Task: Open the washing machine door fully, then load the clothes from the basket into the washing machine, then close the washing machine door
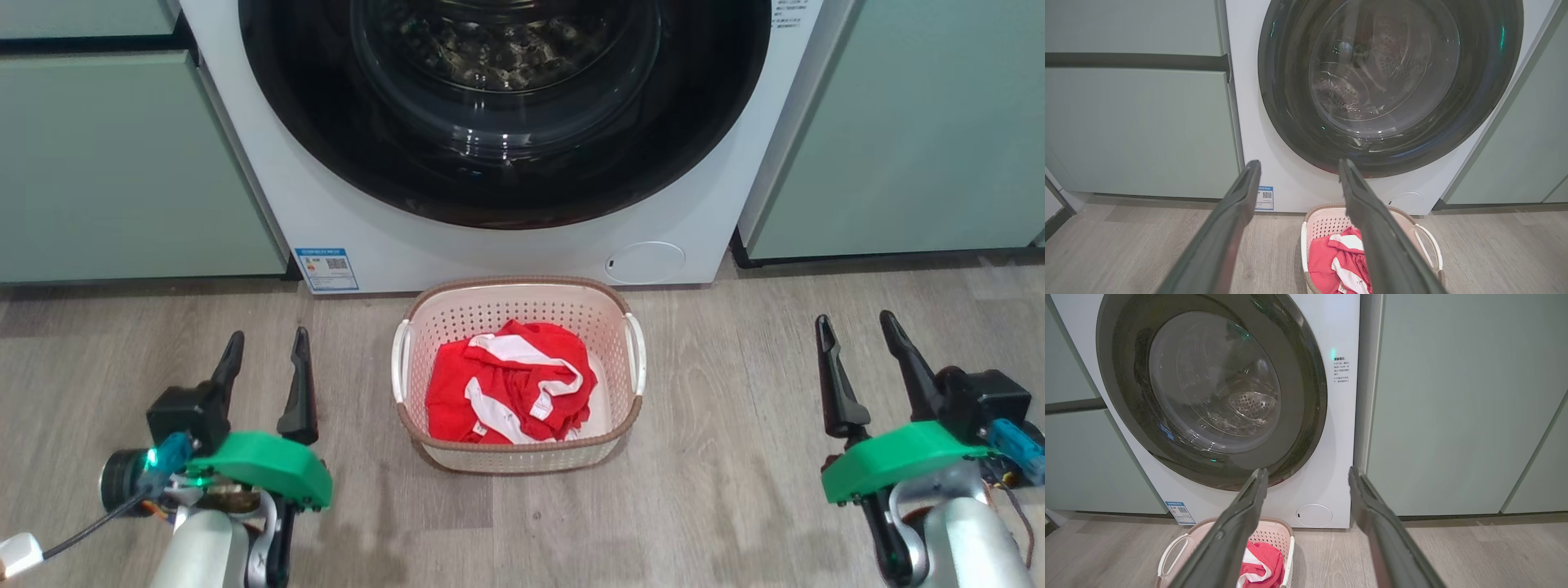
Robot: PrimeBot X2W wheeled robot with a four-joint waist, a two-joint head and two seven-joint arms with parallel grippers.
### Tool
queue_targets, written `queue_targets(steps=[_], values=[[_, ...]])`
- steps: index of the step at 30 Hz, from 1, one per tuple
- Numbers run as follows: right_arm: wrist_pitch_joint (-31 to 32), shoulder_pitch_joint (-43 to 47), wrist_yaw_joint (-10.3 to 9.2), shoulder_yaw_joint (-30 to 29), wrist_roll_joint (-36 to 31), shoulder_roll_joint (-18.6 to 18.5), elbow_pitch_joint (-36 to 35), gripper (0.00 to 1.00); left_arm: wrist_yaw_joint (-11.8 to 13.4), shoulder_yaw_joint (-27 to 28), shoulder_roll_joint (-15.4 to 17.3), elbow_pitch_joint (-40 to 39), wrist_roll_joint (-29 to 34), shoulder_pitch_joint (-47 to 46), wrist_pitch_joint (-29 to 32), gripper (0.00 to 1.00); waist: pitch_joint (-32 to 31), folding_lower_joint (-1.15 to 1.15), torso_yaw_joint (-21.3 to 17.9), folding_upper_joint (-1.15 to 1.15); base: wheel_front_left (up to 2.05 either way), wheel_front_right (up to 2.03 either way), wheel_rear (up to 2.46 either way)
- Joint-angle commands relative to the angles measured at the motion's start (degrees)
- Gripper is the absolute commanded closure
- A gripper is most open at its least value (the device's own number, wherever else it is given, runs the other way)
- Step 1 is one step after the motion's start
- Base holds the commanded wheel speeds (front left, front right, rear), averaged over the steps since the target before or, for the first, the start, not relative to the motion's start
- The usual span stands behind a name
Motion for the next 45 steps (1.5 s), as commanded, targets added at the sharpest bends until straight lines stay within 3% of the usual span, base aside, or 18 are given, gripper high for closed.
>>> queue_targets(steps=[1,16,45], values=[[-0.76,-2.85,-0.01,1.53,0.43,-0.12,-1.75,0.00,0.06,1.70,1.14,-1.60,-0.25,-3.31,-0.70,0.00,0.02,0.00,-0.01,0.00,0.00,0.00,0.00],[-0.73,-2.91,-0.01,1.43,0.67,-0.12,-1.91,0.00,0.27,0.72,1.76,-2.14,0.63,-3.45,-1.03,0.00,0.47,0.00,-0.13,0.00,0.17,0.40,-0.57],[-0.98,-3.18,-0.01,0.54,1.35,-0.12,-1.98,0.00,-0.44,0.35,1.62,-4.38,0.47,-3.66,-1.22,0.00,1.45,0.00,-1.41,0.00,0.96,1.22,-2.18]])
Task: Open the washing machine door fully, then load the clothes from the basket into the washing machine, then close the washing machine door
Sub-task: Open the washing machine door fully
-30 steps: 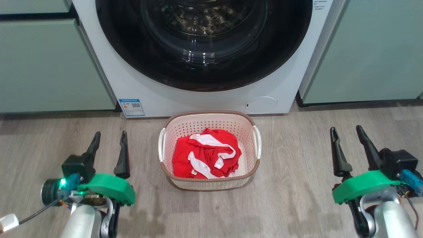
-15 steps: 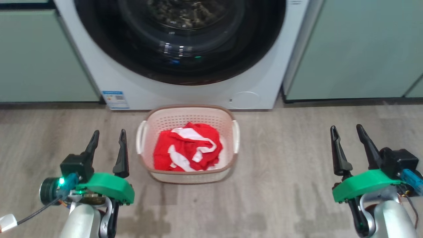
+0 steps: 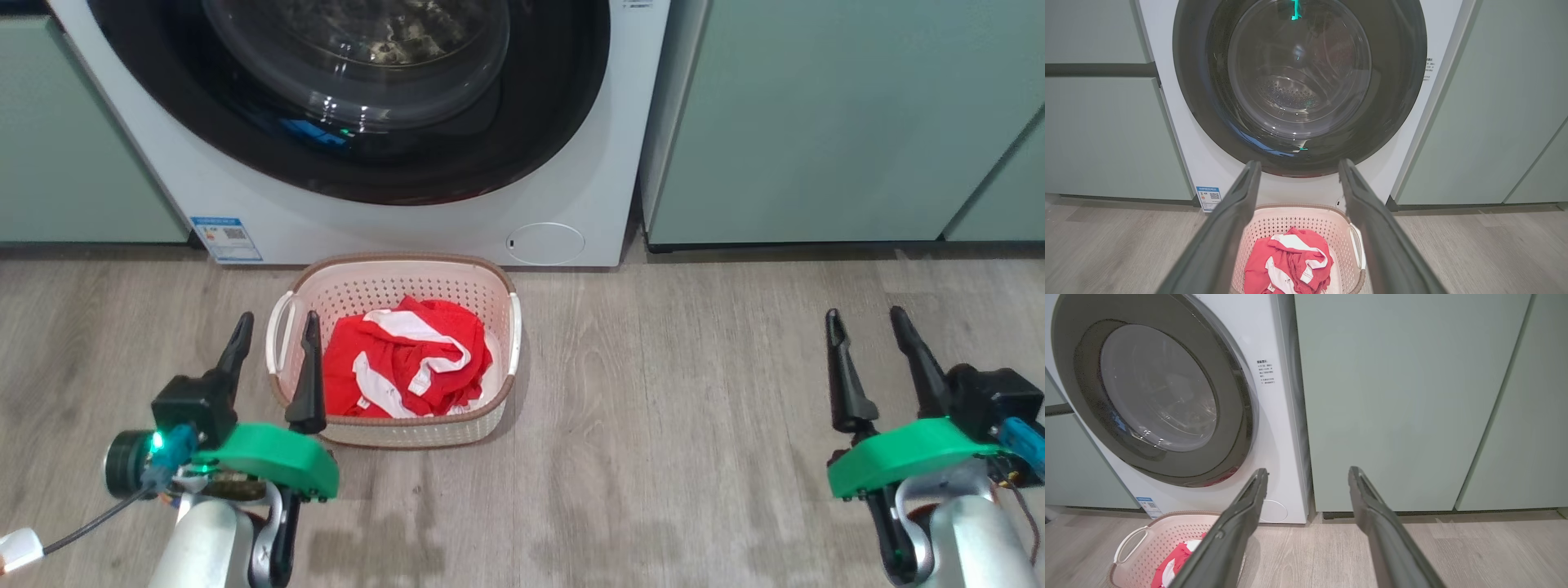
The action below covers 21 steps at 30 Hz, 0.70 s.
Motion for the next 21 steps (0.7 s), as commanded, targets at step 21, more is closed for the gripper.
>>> queue_targets(steps=[21], values=[[-0.83,-2.84,-0.01,1.64,0.86,-0.28,-1.76,0.00,-1.18,2.10,1.01,-2.47,1.10,-2.61,-0.78,0.00,0.11,0.00,0.13,0.00,0.08,0.08,-0.15]])
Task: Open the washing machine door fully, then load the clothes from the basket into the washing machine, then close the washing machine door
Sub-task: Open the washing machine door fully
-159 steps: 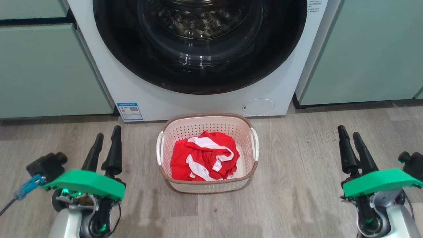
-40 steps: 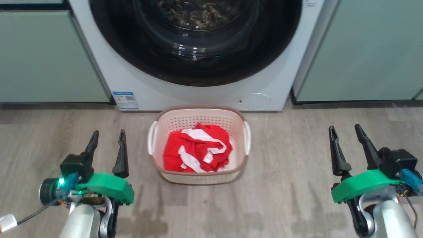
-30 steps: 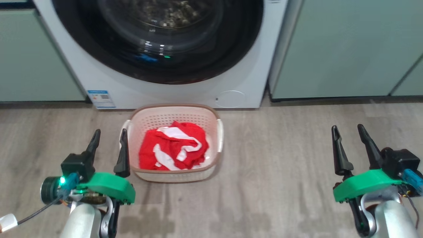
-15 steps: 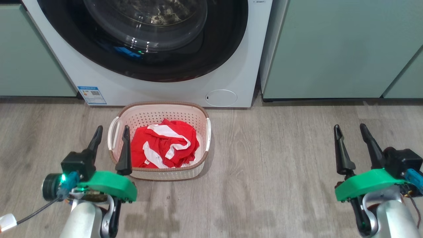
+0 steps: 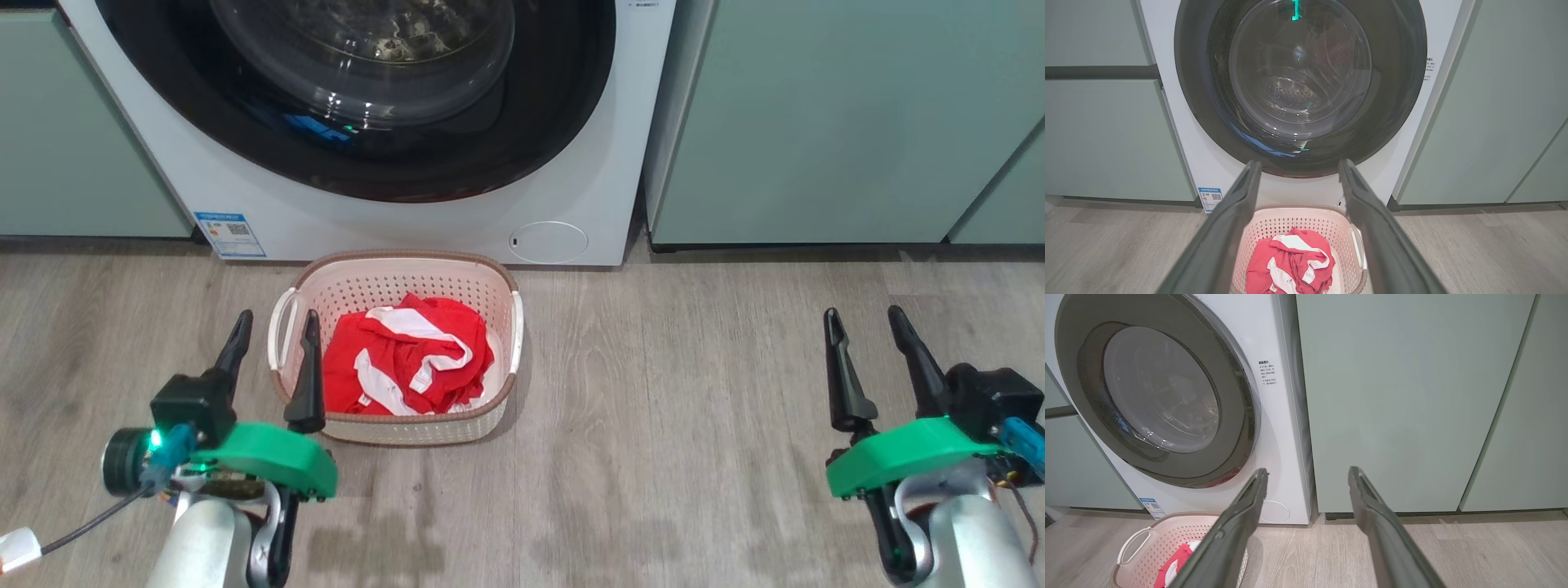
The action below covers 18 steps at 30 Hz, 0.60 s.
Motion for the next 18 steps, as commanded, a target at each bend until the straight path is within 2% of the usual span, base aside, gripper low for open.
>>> queue_targets(steps=[1,11,12,13,18], values=[[-0.70,-2.75,-0.01,1.48,0.38,-0.37,-1.80,0.00,-0.24,1.99,0.73,-2.07,0.60,-2.60,-0.78,0.00,-0.01,0.00,0.00,0.00,0.00,0.00,0.00],[-0.84,-2.80,-0.01,1.49,0.54,-0.37,-2.00,0.00,-0.15,2.23,0.56,-2.04,0.86,-2.67,-0.79,0.00,0.31,0.00,0.03,0.00,0.00,0.00,0.00],[-0.92,-2.82,-0.01,1.46,0.68,-0.37,-2.03,0.33,-0.14,2.26,0.55,-2.05,0.87,-2.68,-0.79,0.00,0.32,0.00,0.05,0.00,0.00,0.00,0.00],[-1.01,-2.84,-0.01,1.51,1.00,-0.37,-2.07,1.00,-0.14,2.29,0.53,-2.07,0.89,-2.68,-0.79,0.00,0.35,0.00,0.07,0.00,0.00,0.00,0.00],[-1.05,-3.01,-0.01,1.63,1.85,-0.37,-2.26,1.00,-0.09,2.62,0.38,-2.42,0.78,-2.67,-0.79,0.00,0.62,0.00,0.05,0.00,0.00,0.00,0.00]])
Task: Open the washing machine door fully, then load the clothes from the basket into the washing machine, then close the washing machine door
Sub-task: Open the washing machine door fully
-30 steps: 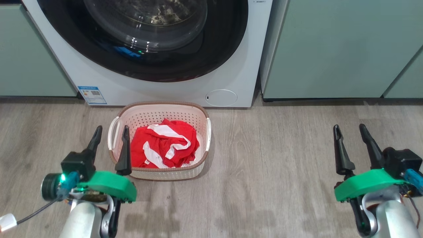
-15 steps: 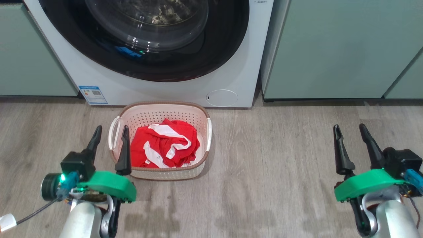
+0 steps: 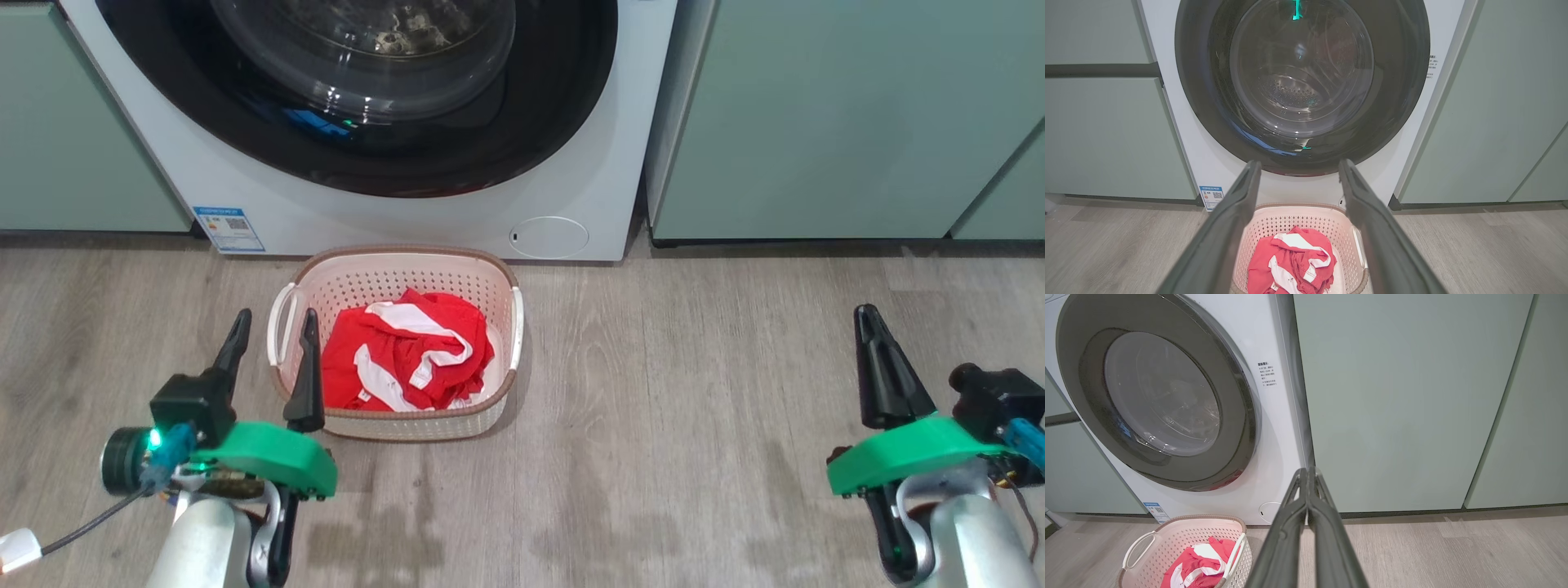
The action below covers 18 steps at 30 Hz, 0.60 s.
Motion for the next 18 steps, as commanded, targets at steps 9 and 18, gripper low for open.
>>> queue_targets(steps=[9,18], values=[[-1.13,-3.95,-0.01,2.96,4.60,-0.37,-3.34,1.00,0.03,2.74,0.44,-3.26,0.17,-3.06,-0.79,0.00,1.78,0.00,0.01,0.00,0.00,0.00,0.00],[3.96,-12.62,-0.01,2.16,43.20,-0.37,-0.48,1.00,-0.17,2.67,0.52,-6.15,0.11,-6.00,-0.79,0.00,7.98,0.00,0.60,0.00,0.00,0.00,0.00]])
